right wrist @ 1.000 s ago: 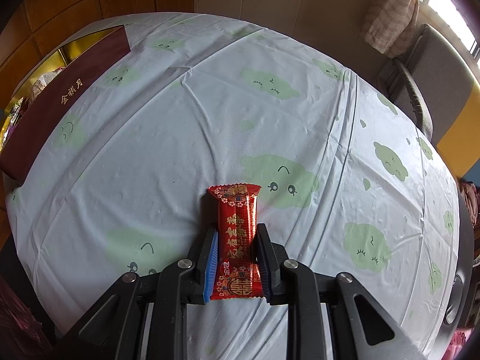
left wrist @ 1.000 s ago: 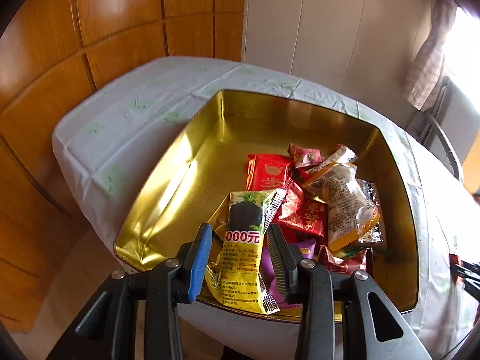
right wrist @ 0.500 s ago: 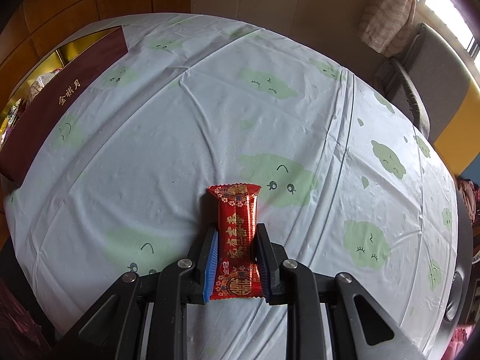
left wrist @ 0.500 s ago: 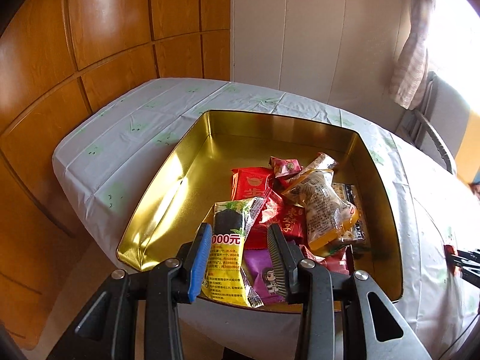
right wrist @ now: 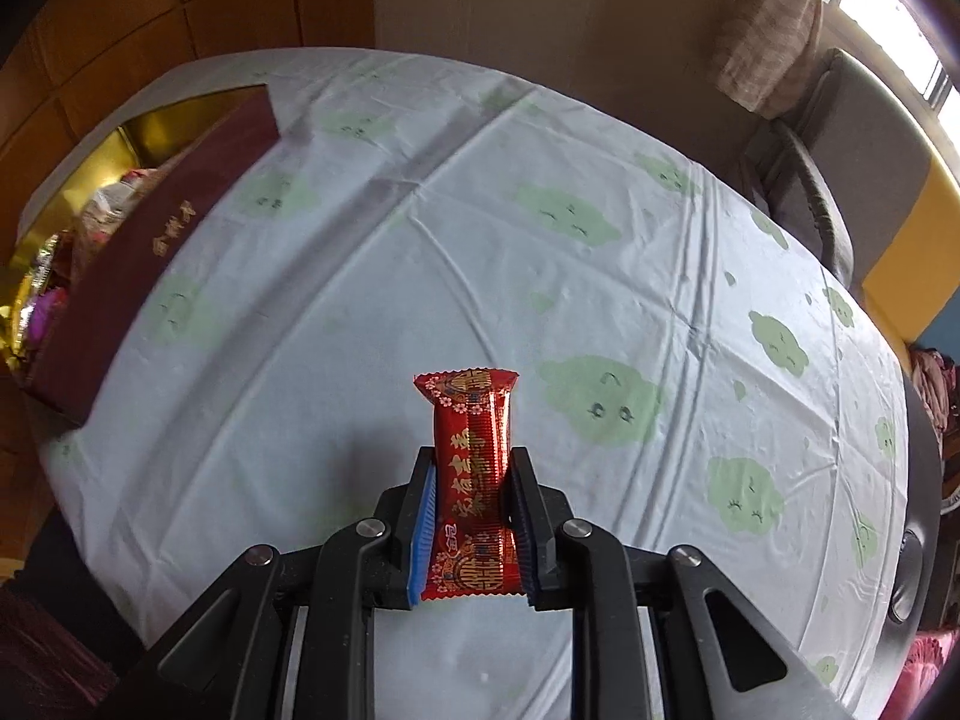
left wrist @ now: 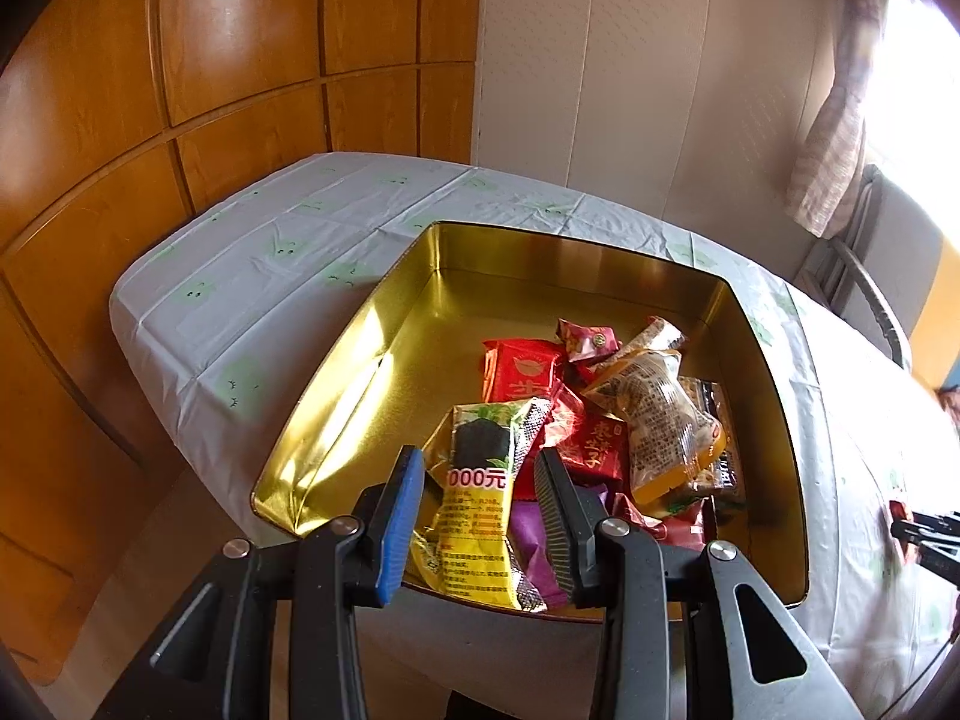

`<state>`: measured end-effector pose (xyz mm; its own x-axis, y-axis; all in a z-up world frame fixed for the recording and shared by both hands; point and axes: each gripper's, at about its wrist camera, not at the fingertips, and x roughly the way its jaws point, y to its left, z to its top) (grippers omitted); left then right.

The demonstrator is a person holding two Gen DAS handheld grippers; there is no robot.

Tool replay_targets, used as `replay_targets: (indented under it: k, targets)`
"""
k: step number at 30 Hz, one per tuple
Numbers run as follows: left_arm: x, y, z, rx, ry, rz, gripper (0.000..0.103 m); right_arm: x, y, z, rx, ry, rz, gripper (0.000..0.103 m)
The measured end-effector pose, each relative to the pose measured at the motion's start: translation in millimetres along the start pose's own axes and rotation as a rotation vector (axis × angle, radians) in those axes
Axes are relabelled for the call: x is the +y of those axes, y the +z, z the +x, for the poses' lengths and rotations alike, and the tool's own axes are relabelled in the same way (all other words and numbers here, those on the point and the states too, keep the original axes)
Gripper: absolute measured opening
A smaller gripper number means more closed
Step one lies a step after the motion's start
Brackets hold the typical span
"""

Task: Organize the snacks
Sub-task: 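Carry the small red packet into the gold box and release it with the right gripper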

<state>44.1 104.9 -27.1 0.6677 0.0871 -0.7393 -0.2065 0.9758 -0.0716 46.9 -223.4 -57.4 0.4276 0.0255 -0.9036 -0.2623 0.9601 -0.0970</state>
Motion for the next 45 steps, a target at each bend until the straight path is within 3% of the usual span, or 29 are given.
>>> replay_targets:
  k: [11,16,19,24,29,45]
  targets:
    - [17.3,-3.1,-2.1,-0.014,0.011,-0.047,0.039,141.9,51.3,-44.1,-0.124,0.266,-0.236,0.023]
    - [26.5,-2.7,-2.0,-0.016,0.017,-0.067,0.039,204.1,71.1,-25.3,-0.067,0.352,-0.347,0.023]
    - [31.2,-4.2,-0.3,-0.012,0.018,-0.070,0.039,227.0,77.4,0.3,-0.015,0.323,-0.385,0.024]
    - [37.6,-6.1,5.8,0.008,0.016,-0.084,0.039,228.9,89.8,42.7,0.049,0.247,-0.335,0.025]
    - [36.2,-7.7,6.8,0.011,0.007,-0.077,0.039,225.0,85.2,35.2,0.020,0.262,-0.327,0.033]
    - [24.3,-5.7,-2.0,-0.009,0.007,-0.042,0.039,224.0,74.6,32.0,-0.021,0.205,-0.302,0.033]
